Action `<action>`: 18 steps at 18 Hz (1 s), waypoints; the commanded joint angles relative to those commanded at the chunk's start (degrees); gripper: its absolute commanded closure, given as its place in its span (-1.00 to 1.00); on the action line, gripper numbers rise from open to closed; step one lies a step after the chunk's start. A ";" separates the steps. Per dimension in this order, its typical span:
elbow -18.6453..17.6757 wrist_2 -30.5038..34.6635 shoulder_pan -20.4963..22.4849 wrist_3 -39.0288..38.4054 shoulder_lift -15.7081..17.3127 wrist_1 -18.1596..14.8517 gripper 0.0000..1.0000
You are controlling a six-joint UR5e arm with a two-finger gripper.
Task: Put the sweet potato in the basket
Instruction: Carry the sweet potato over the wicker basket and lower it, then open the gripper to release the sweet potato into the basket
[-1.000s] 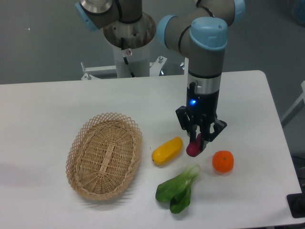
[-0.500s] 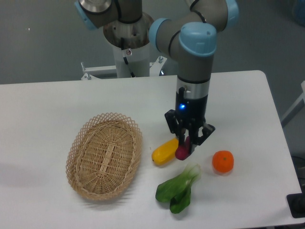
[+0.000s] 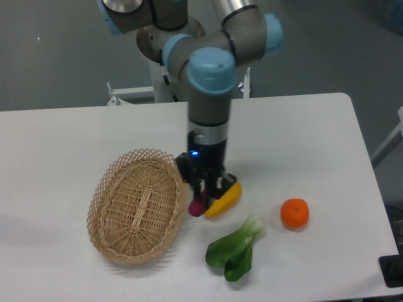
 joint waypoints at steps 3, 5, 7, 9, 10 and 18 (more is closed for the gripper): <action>-0.62 3.36 -3.43 -0.71 -1.23 0.00 0.59; -0.88 3.71 -5.28 -1.24 -1.76 0.00 0.59; -1.76 4.24 -6.43 -1.24 -2.11 -0.09 0.58; -2.20 5.11 -7.66 -1.24 -3.25 0.00 0.58; -2.20 6.25 -8.71 -1.41 -3.78 0.00 0.56; -1.94 8.28 -12.14 -8.42 -7.20 -0.27 0.54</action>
